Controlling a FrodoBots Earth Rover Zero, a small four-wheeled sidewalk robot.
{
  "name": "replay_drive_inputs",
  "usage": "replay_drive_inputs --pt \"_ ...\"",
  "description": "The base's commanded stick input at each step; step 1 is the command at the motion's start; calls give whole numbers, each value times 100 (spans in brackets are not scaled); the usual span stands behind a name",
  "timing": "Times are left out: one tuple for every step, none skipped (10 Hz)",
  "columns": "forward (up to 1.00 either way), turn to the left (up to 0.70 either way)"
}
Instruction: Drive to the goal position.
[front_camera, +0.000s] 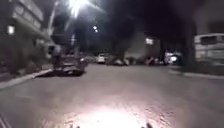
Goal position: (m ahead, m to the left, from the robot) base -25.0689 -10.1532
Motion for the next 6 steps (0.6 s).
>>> replay_drive_inputs --pt "0 -85" --pt "0 -85" --pt "0 -85" --pt "0 -85" --pt "0 -85" --pt "0 -85"
